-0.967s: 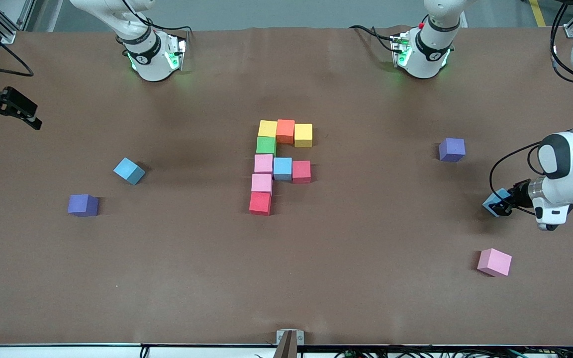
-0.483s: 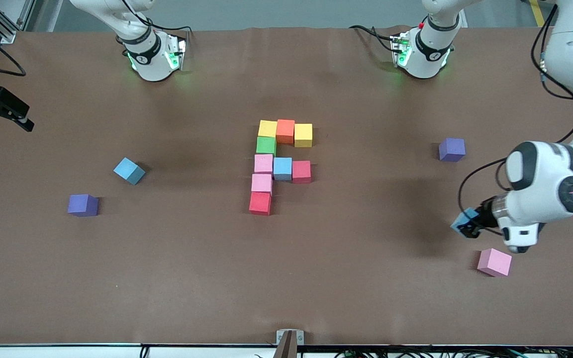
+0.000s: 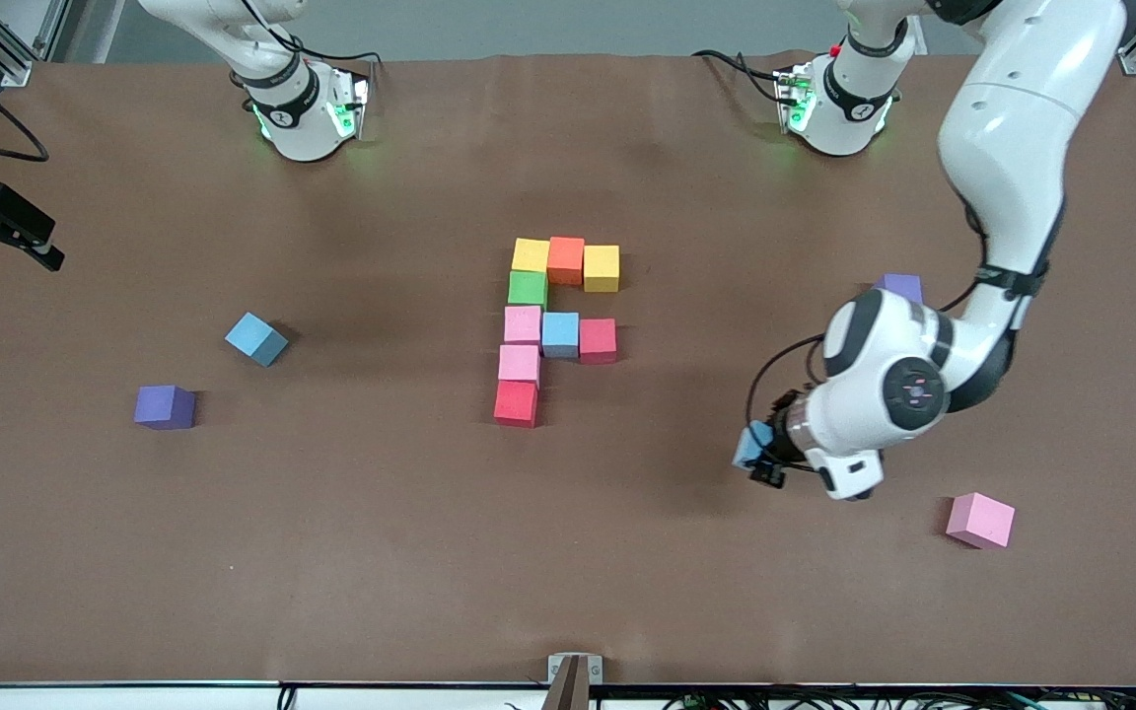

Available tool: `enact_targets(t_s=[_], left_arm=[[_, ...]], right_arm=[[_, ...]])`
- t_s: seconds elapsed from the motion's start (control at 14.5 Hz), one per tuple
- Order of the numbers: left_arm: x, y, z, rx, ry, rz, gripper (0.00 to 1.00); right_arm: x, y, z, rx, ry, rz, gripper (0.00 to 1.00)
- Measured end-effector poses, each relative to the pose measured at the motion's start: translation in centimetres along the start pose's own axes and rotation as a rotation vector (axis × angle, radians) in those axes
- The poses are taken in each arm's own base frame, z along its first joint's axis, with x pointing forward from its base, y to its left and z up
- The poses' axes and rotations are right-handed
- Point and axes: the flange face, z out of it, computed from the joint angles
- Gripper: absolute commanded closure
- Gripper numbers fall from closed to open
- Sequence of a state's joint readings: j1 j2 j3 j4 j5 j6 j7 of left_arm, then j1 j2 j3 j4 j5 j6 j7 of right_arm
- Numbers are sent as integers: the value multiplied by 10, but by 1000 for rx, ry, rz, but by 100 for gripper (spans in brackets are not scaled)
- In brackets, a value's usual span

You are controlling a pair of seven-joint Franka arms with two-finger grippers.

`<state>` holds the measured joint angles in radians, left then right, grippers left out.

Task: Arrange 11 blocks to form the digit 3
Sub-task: 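Carry the light blue block toward the bottom red block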

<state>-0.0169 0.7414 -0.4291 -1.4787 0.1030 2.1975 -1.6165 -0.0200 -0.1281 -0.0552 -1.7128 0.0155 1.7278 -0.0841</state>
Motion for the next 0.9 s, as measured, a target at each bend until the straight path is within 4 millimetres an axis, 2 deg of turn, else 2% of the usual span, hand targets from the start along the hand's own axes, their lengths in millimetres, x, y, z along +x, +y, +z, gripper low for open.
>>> enact_targets(t_s=[0.28,0.48,0.69,0.9], left_arm=[[-82,14,46,-55,-51,-149,82],[-139,8,78,-68,-60,-224,82],[-185,-2,92,-56,-65,-284,82],[-214,-7,94,-57,-65,-320,82]], right_arm=[[2,-2,0,0,0,-4,0],[2,-2,0,0,1,-4,0],[2,-4,0,0,1,-8,0],[2,-2,0,-1,1,-3,0]])
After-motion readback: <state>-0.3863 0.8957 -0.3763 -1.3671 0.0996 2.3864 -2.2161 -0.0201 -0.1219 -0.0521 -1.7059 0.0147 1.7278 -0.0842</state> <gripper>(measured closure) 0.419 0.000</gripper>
